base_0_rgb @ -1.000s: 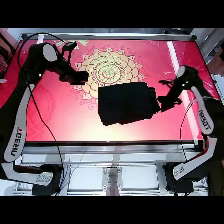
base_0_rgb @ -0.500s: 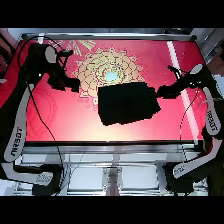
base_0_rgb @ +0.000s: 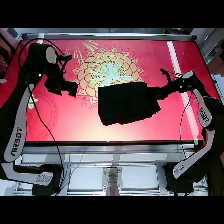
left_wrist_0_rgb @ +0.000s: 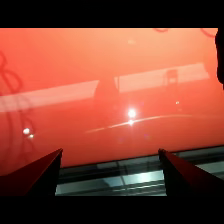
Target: Fold the clothes and pants, and hang the long-sleeved shirts on hangers.
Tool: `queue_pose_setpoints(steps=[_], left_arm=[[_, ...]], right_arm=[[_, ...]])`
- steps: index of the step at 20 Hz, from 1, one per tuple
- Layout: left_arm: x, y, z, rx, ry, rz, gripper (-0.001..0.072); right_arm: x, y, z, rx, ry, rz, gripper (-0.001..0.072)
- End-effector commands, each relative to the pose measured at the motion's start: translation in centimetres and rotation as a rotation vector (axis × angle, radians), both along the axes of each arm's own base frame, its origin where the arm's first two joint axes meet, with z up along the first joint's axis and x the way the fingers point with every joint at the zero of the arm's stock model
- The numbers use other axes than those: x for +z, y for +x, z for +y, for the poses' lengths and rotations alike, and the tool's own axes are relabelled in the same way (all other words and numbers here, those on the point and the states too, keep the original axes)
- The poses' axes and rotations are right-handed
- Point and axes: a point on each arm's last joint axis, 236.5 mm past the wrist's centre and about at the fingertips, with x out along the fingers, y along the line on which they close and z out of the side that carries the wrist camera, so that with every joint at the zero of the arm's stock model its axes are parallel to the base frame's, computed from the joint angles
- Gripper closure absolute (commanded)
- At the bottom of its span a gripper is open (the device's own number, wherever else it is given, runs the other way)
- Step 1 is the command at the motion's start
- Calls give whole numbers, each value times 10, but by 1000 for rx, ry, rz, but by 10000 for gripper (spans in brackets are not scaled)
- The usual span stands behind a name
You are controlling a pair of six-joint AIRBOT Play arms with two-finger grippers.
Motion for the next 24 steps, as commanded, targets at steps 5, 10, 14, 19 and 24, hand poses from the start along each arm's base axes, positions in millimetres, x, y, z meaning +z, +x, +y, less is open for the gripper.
queue_pose_setpoints(steps=[5,10,14,19,24], left_arm=[[0,-2,1,0,4,12,23],[-1,-1,1,0,3,7,23],[-1,-2,0,9,3,10,23],[-1,-2,0,9,4,11,23],[-2,-1,0,10,4,11,23]], right_arm=[[18,-33,-5,165,87,37,-8],[27,-29,-17,122,113,37,-1],[15,-11,3,95,58,2,1],[-3,-8,17,111,-47,8,3],[-31,-15,29,74,-126,56,230]])
